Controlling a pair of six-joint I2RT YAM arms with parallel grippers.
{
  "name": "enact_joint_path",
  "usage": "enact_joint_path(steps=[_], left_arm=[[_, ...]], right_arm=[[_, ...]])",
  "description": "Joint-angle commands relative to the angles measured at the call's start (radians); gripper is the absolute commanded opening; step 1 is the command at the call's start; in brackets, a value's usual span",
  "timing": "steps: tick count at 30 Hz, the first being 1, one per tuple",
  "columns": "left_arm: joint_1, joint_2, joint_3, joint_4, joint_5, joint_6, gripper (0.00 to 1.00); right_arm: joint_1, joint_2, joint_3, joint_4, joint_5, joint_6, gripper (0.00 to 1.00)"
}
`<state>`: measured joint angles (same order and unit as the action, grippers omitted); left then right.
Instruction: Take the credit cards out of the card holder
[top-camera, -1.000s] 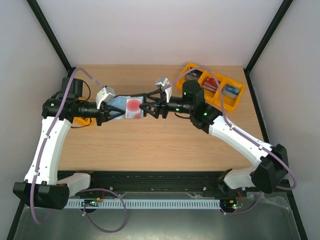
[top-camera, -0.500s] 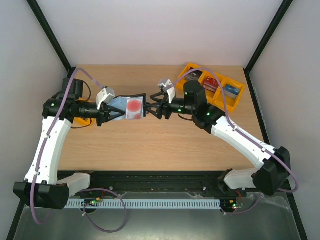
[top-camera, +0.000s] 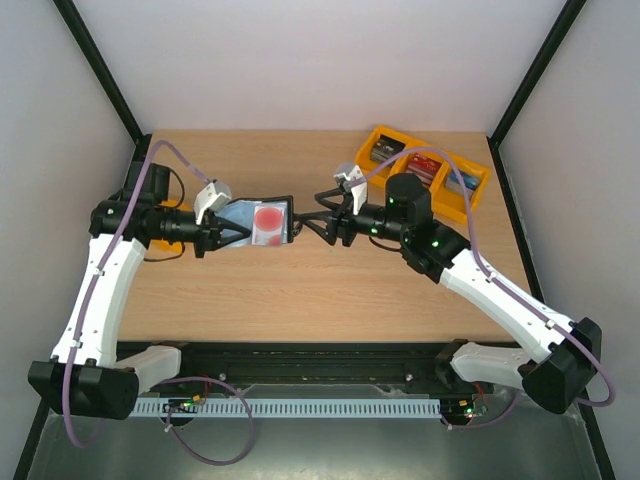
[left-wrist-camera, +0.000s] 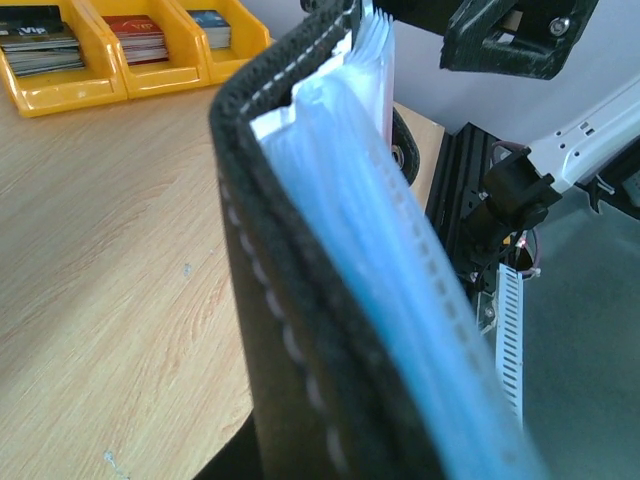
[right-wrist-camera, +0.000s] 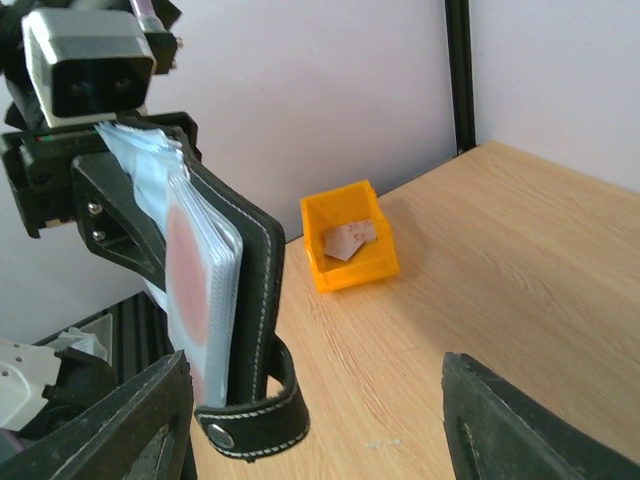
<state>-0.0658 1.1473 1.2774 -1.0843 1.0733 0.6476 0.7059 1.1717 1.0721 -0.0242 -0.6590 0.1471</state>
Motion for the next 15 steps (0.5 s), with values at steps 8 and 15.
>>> enact_joint_path(steps=[8,15], left_arm=[[0.018,-0.021,-0.019,-0.005,0.047,0.02,0.02],[0.018,-0.023,-0.022,-0.003,0.049,0.019,0.02]], right_arm=[[-0.005,-0.037,-0.02,-0.022,0.053,0.019,0.67],[-0.006,-0.054,-0.025,-0.034,0.073,0.024,0.68]])
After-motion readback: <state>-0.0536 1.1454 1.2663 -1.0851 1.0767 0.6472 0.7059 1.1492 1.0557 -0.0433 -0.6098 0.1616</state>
